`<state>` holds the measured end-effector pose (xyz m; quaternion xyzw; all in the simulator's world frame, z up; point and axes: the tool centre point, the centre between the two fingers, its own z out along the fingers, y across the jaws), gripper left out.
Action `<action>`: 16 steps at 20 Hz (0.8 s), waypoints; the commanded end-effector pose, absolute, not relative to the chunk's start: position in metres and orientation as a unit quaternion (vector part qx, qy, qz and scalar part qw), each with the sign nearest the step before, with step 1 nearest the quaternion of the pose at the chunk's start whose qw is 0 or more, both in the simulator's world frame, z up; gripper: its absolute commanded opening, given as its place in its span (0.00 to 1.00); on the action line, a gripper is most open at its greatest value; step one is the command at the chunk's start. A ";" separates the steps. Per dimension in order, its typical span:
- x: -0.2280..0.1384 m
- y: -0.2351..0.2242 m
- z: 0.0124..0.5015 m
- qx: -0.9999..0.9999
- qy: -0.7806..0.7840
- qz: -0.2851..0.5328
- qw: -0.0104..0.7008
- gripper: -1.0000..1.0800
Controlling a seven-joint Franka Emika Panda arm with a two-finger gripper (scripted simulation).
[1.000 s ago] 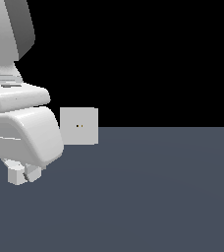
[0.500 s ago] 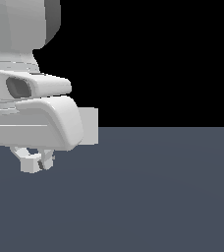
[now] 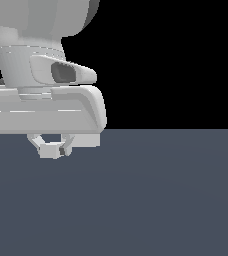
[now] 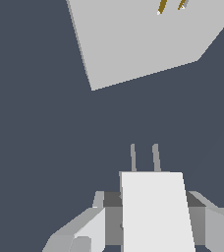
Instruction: Plug the charger into the wall socket.
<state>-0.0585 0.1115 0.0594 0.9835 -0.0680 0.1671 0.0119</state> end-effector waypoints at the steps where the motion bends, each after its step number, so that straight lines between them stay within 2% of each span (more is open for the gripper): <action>1: -0.056 0.106 0.066 0.985 -0.045 0.168 0.008 0.00; 16: -0.038 0.081 0.092 0.984 0.058 0.167 -0.009 0.00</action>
